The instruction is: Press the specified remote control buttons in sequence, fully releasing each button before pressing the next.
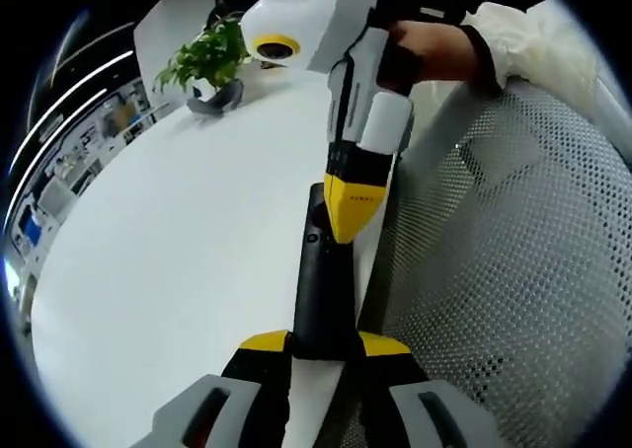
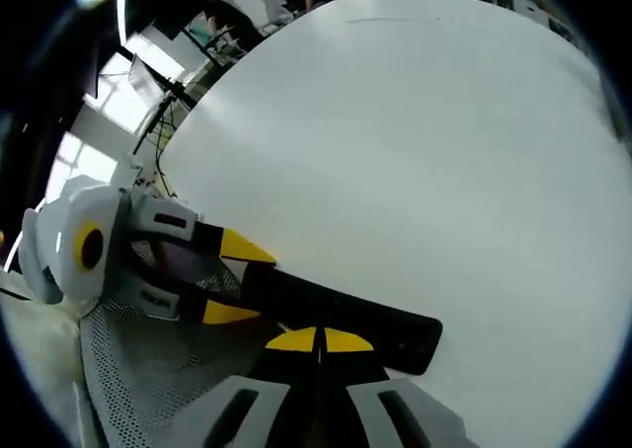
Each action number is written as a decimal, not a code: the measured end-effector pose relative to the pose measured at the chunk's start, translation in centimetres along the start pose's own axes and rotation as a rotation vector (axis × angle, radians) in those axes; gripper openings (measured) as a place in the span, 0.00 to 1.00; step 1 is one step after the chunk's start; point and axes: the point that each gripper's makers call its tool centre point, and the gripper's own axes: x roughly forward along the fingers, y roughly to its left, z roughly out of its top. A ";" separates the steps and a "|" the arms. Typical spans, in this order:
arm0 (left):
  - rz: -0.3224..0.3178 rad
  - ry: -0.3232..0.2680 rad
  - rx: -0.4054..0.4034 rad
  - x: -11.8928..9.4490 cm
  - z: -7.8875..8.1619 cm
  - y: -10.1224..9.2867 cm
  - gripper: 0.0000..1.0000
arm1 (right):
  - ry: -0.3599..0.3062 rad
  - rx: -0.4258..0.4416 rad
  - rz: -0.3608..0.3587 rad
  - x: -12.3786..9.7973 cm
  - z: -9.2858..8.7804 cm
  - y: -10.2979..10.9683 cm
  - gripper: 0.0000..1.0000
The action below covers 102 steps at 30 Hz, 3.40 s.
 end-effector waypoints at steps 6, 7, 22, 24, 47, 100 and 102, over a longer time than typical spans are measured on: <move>-0.015 -0.005 -0.030 0.0 0.0 0.2 0.24 | 0.012 -0.026 -0.011 0.1 -0.1 0.2 0.00; -0.015 -0.005 -0.028 0.0 0.0 0.2 0.24 | 0.012 -0.027 -0.012 0.1 -0.1 0.1 0.00; -0.036 -0.010 -0.032 0.0 0.2 0.2 0.24 | -0.032 0.033 0.029 -0.1 0.9 0.3 0.00; -0.042 -0.020 -0.042 0.1 0.4 0.1 0.24 | -0.037 0.039 0.030 0.0 1.0 0.2 0.00; -0.050 -0.061 -0.074 0.5 1.0 0.2 0.24 | -0.059 0.074 0.056 0.3 1.3 0.2 0.00; -0.041 -0.074 -0.082 0.5 1.1 0.3 0.24 | -0.083 0.091 0.079 0.1 1.9 0.8 0.00; -0.040 -0.074 -0.083 0.5 1.2 0.3 0.24 | -0.077 0.082 0.082 0.2 1.8 0.9 0.00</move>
